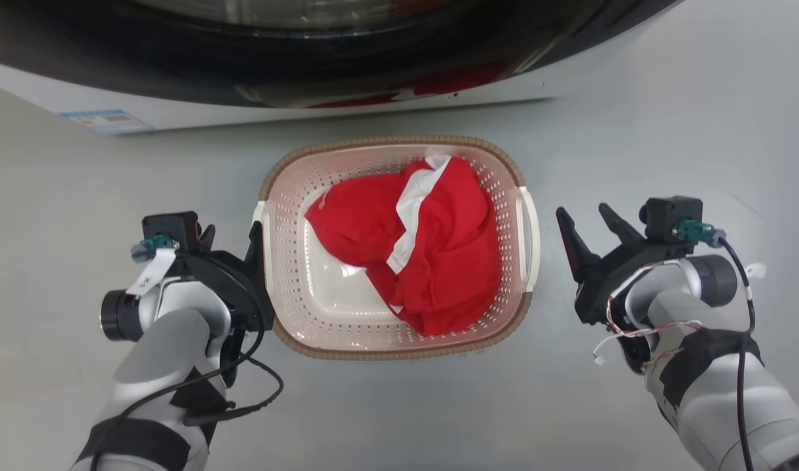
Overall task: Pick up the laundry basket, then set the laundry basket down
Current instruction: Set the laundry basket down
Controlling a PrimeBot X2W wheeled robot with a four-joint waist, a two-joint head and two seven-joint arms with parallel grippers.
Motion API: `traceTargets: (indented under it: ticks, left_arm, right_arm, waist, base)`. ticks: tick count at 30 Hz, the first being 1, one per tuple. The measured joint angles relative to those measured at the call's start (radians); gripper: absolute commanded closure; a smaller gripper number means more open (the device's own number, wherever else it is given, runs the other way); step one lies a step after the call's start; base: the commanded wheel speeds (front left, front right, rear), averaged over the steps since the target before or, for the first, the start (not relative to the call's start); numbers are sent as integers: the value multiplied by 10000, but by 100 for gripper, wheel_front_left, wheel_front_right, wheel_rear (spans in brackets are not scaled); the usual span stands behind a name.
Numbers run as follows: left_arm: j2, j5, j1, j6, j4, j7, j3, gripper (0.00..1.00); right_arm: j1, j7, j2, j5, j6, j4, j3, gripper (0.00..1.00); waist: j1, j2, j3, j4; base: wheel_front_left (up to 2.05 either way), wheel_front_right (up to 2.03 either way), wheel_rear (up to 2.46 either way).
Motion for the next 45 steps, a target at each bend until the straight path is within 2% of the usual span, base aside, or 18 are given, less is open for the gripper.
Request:
traceTargets:
  ticks: [11,24,34,45]
  left_arm:
    - [35,23,829,-10,-90,-349,-40,0]
    - [180,54,1843,-33,-1214,-430,226,0]
    - [359,556,2822,362,-3007,-430,499,0]
    - [840,1197,4196,861,-5467,-430,859,0]
  right_arm:
    - [703,-12,-31,104,0,-136,-182,0]
    - [1747,-12,-150,186,-13,-882,-748,0]
    - [2461,-12,-485,-42,-290,-1941,-1223,0]
    - [3312,-12,-826,-719,-895,-3781,-1730,0]
  waist:
    - [-1,0,-1427,-26]
    - [-2,0,-2928,-70]
    - [-2,0,-3996,-10]
    - [-1,0,-4882,56]
  base:
    - [0,0,0]
    - [0,0,0]
    - [0,0,0]
    - [0,0,0]
